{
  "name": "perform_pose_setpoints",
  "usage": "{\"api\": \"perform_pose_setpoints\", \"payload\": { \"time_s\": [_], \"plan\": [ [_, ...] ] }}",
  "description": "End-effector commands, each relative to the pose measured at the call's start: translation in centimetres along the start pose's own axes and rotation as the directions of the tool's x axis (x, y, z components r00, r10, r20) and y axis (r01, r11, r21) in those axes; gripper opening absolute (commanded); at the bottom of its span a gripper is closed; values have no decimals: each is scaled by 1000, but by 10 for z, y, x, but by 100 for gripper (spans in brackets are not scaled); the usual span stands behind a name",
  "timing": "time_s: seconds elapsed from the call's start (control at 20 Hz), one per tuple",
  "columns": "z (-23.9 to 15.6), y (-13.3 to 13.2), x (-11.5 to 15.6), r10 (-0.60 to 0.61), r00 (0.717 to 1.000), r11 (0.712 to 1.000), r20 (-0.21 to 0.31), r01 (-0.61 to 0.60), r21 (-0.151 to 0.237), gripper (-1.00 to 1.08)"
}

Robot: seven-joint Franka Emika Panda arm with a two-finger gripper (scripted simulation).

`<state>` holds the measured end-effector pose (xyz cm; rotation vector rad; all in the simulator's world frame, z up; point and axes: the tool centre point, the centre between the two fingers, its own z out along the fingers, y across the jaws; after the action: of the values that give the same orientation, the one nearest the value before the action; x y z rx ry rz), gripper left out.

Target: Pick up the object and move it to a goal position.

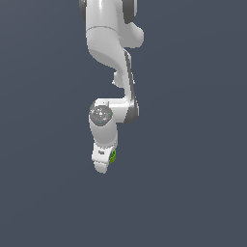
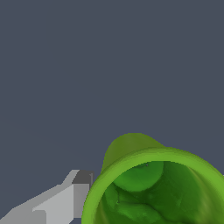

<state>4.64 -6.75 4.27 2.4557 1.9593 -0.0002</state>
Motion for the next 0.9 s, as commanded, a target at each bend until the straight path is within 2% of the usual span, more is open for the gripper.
{"api": "perform_pose_setpoints", "payload": {
  "time_s": [0.0, 0.45, 0.85],
  "plan": [
    [0, 0, 0, 0, 1000, 1000, 0, 0, 0, -100],
    [-3, -2, 3, 0, 1000, 1000, 0, 0, 0, -100],
    [-29, -18, 24, 0, 1000, 1000, 1, 0, 0, -100]
  ]
}}
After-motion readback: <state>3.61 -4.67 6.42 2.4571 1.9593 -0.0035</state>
